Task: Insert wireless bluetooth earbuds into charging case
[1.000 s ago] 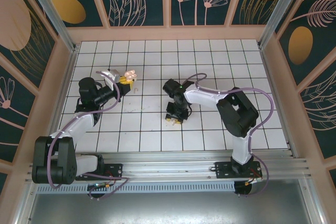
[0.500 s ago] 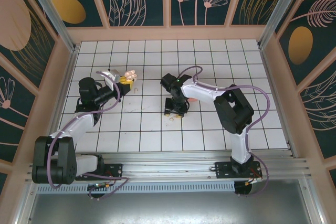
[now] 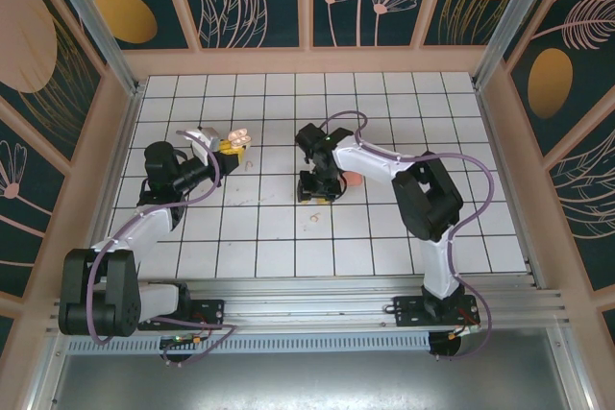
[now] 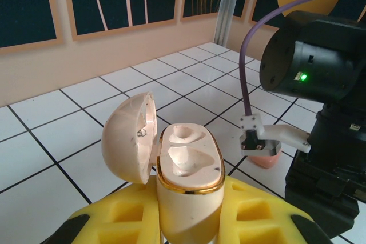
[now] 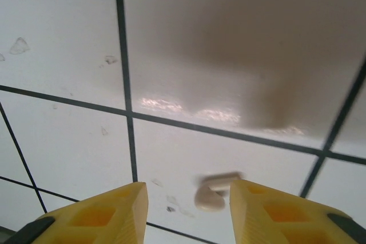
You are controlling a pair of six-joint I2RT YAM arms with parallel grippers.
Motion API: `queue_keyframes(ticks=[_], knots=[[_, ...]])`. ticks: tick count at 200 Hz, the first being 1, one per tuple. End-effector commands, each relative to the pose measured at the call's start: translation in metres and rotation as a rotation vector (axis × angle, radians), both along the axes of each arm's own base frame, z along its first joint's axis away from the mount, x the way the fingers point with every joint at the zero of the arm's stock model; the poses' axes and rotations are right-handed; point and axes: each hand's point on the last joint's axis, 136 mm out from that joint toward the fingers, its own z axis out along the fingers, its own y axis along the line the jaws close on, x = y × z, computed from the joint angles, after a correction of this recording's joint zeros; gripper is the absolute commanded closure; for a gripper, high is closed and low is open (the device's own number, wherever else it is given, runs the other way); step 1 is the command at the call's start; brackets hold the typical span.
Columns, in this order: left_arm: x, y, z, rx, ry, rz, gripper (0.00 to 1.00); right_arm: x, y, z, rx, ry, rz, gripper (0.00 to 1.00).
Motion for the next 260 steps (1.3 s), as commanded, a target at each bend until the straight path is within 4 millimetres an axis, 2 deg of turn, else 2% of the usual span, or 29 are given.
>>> queue_keyframes(ticks=[1,67,103,136,153,197,231,260], knots=[[0.001,-0.004,0.008,0.003,-0.030,-0.019,0.87,-0.001,0.012,-0.007,0.054,0.022,0.047,0.58],[0.000,-0.003,0.009,0.015,-0.034,-0.015,0.87,-0.026,-0.006,-0.024,0.027,0.086,0.049,0.58],[0.000,-0.003,0.010,0.014,-0.037,-0.019,0.87,-0.041,-0.014,-0.021,0.023,0.113,0.039,0.59],[0.000,-0.003,0.009,0.013,-0.035,-0.019,0.87,-0.047,-0.014,-0.012,0.040,0.116,0.037,0.60],[0.000,-0.004,0.009,0.012,-0.033,-0.020,0.87,-0.040,-0.015,-0.004,0.023,0.087,0.032,0.61],[0.001,-0.003,0.009,0.011,-0.031,-0.016,0.87,0.003,-0.011,0.021,0.000,-0.009,-0.035,0.60],[0.001,-0.003,0.009,0.013,-0.032,-0.013,0.88,0.026,-0.008,0.014,-0.031,-0.016,-0.131,0.59],[0.001,-0.003,0.010,0.011,-0.034,-0.012,0.88,0.035,0.004,0.003,-0.004,-0.005,-0.177,0.59]])
